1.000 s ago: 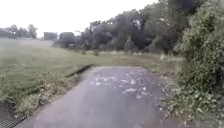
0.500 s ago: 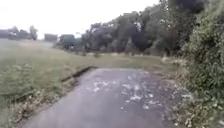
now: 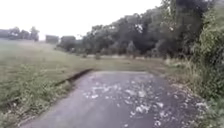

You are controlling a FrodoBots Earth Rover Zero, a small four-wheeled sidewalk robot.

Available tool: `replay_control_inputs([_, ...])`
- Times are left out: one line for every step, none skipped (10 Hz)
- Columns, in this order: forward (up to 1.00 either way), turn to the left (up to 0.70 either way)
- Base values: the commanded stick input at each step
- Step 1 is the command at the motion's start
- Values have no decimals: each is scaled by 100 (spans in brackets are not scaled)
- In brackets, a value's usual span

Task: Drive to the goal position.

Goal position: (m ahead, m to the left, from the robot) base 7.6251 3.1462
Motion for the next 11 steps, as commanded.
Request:
replay_control_inputs([70,0])
replay_control_inputs([70,0])
replay_control_inputs([70,0])
replay_control_inputs([70,0])
replay_control_inputs([70,0])
replay_control_inputs([70,0])
replay_control_inputs([70,0])
replay_control_inputs([70,-3])
replay_control_inputs([70,-8])
replay_control_inputs([70,-13])
replay_control_inputs([70,-16])
